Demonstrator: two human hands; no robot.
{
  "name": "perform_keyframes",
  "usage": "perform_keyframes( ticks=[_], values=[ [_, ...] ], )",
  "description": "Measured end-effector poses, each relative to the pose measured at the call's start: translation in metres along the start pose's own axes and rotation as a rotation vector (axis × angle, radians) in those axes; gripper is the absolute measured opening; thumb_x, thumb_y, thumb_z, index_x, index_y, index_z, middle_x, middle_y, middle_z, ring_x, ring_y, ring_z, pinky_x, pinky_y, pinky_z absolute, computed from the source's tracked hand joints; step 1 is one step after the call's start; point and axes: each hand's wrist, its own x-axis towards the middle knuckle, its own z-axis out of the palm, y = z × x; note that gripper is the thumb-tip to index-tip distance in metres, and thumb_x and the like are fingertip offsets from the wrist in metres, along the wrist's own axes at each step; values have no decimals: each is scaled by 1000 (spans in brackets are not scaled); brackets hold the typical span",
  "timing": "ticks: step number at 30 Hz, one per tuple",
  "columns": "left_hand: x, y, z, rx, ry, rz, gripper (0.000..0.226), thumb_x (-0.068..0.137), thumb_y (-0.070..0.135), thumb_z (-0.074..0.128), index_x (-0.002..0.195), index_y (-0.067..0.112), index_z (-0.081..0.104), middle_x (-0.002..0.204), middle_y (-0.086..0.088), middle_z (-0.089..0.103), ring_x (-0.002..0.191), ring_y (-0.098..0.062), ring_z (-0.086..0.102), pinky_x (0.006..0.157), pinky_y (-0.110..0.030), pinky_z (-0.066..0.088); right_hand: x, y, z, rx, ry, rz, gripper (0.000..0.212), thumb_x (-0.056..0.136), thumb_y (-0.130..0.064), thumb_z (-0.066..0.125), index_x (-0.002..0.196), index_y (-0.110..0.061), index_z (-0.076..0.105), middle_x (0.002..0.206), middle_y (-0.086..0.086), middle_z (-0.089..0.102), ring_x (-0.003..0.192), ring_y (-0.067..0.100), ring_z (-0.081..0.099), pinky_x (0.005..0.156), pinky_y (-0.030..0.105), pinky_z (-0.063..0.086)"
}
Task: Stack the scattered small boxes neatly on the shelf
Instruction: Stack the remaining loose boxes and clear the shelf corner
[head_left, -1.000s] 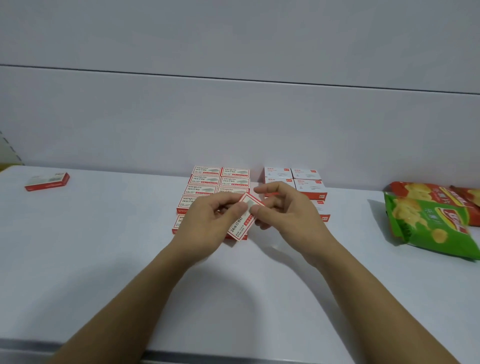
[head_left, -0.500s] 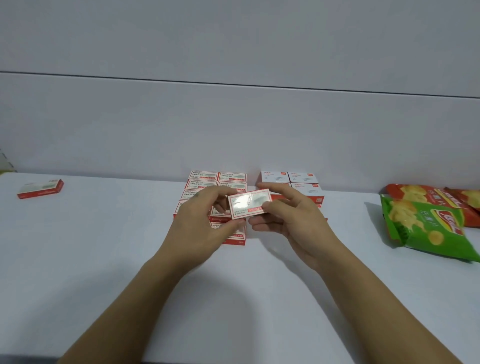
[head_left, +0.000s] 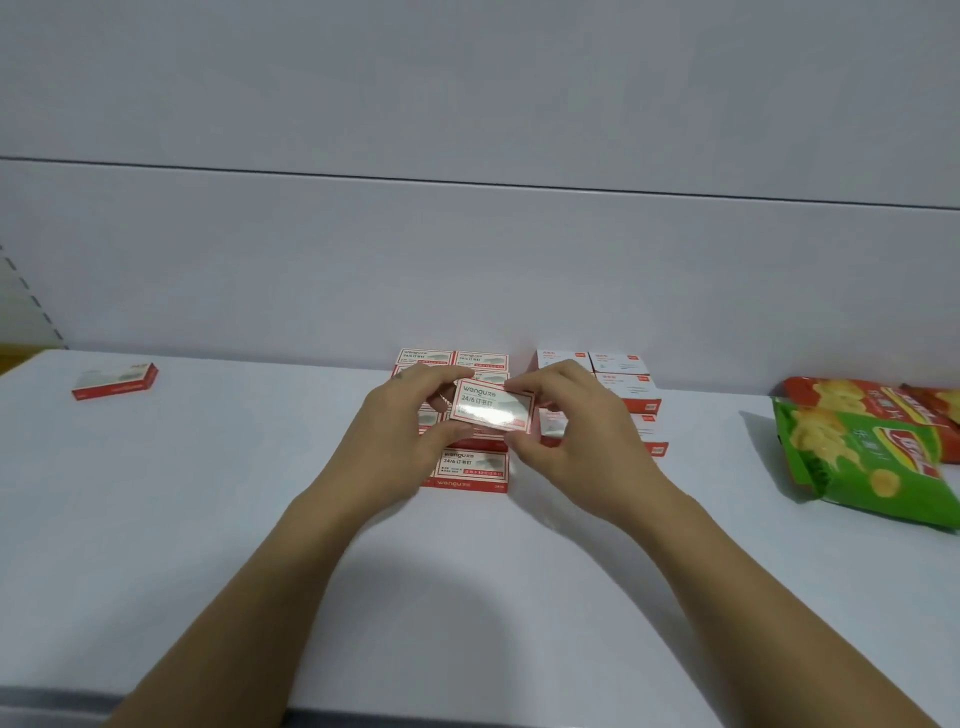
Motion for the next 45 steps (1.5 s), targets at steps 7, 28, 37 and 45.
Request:
perform_keyframes(
  ticks=[7, 28, 37, 45],
  values=[
    [-1, -3, -29, 156, -75, -10, 49, 83, 25, 71, 128, 31, 54, 109, 17, 56, 99, -2, 51, 81, -9, 34, 14, -18, 2, -65, -95, -58, 34, 80, -28, 72, 113, -31, 63, 109, -13, 51, 102, 6, 47, 85, 22, 39],
    [-55, -50, -77, 400, -203, -261, 62, 81, 51, 65, 137, 43, 39, 143, 16, 39, 129, -8, 35, 104, -31, 30, 22, -40, 57, -160, -287, -81, 25, 80, -36, 69, 105, -32, 73, 111, -10, 62, 104, 13, 54, 87, 29, 45],
    [-49, -55, -57, 445, -232, -267, 63, 82, 56, 61, 138, 42, 37, 144, 14, 40, 128, -10, 37, 103, -33, 32, 20, -45, 63, -285, -257, -131, 28, 87, -41, 60, 113, -33, 69, 117, -11, 65, 109, 14, 49, 91, 31, 31],
    [-50, -56, -53, 440, -210, -274, 67, 81, 60, 60, 140, 42, 34, 143, 15, 43, 126, -9, 42, 102, -34, 36, 19, -49, 65, -308, -265, -118, 26, 85, -35, 57, 105, -28, 71, 109, -4, 62, 103, 20, 48, 93, 37, 35]
  ],
)
